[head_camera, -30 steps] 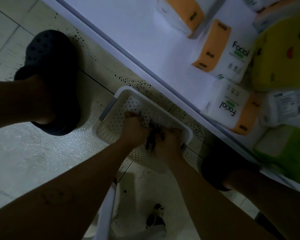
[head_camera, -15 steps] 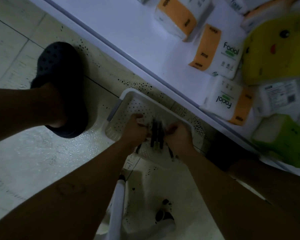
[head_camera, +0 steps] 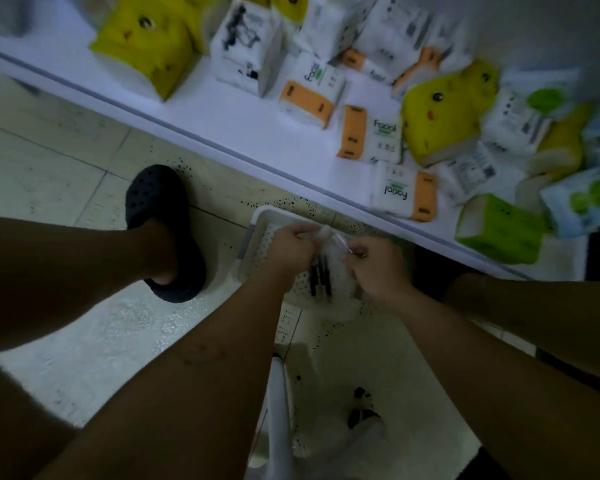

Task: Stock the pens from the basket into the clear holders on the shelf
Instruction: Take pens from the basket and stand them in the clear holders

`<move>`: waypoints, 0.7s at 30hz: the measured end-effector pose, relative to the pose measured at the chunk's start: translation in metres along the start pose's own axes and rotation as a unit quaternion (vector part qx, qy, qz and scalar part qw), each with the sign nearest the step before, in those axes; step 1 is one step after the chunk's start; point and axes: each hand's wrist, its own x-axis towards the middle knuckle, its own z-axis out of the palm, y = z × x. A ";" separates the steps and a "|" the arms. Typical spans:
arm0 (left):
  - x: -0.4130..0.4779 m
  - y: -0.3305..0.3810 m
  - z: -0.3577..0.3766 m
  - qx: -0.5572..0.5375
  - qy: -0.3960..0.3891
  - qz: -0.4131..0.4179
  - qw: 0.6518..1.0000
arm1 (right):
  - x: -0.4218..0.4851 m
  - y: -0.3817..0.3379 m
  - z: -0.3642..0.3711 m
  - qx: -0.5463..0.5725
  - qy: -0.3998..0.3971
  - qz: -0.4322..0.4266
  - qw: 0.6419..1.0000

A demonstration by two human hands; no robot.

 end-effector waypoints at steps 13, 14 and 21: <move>-0.074 0.082 0.042 0.045 -0.025 0.165 0.985 | -0.064 -0.043 -0.080 0.118 0.135 -0.065 0.982; -0.077 0.084 0.045 0.057 -0.032 0.176 0.982 | -0.067 -0.046 -0.085 0.126 0.141 -0.079 0.979; -0.128 0.127 0.078 0.160 -0.080 0.296 0.938 | -0.112 -0.063 -0.136 0.205 0.224 -0.171 0.937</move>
